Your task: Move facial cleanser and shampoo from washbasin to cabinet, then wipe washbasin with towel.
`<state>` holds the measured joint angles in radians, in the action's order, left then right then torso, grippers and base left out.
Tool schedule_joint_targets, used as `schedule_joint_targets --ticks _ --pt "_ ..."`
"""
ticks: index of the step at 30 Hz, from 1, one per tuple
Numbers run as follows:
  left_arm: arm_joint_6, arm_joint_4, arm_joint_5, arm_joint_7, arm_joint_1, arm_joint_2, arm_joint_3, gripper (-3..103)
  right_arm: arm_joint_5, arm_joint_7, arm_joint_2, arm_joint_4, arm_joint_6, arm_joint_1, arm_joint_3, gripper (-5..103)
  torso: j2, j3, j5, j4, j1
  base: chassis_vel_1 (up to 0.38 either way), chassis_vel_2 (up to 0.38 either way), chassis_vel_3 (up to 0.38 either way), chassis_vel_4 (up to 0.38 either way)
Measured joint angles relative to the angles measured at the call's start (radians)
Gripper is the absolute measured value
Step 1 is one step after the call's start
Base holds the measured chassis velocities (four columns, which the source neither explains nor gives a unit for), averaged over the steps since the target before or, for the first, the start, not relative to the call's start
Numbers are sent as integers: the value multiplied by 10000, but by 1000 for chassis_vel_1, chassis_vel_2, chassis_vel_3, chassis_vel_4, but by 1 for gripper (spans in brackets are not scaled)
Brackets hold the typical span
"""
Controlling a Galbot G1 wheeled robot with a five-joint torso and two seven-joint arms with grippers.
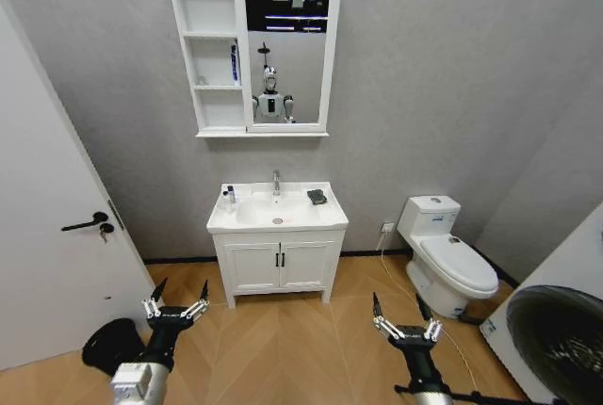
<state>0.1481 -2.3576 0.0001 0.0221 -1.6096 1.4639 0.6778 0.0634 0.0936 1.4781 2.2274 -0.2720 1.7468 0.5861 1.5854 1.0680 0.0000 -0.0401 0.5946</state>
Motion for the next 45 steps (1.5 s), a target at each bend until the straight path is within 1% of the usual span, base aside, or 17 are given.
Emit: schedule_joint_targets --ticks 16,18,21,27,38,42,43,44,45 --pt "27 -14 34 13 -15 -18 -69 97 0 -9 89 -11 -29 85 -9 100 0 0 0 1 0 0 0 0 0" --pt "34 -26 18 23 -11 -77 -55 95 19 -8 99 -12 -20 84 -2 100 0 0 0 1 0 0 0 0 0" --pt "35 -32 -13 31 5 -107 -51 95 45 4 113 -33 -21 84 -1 100 0 0 0 1 0 0 0 0 0" --pt "37 315 -75 37 308 -141 -223 94 118 81 115 45 -62 367 124 100 1 -1 0 -1 -4 -17 15 15 -15" --pt "41 696 -104 39 586 -126 -255 93 100 96 109 0 -78 272 77 100 0 1 1 2 1 -150 154 168 -151" --pt "41 948 -131 33 730 -126 -225 93 75 88 92 -6 40 114 27 100 1 0 -1 0 0 -242 246 241 -252" --pt "41 986 -139 29 761 -126 -225 93 72 83 82 -6 74 82 19 100 2 0 2 3 -1 -253 266 260 -258" --pt "41 1088 -154 25 847 -123 -241 93 66 76 66 -15 129 32 7 100 0 2 -2 -2 3 -291 272 256 -263" --pt "45 1157 -155 23 896 -111 -255 93 57 74 61 -33 153 6 1 100 -2 2 -5 -2 4 -291 272 314 -299"
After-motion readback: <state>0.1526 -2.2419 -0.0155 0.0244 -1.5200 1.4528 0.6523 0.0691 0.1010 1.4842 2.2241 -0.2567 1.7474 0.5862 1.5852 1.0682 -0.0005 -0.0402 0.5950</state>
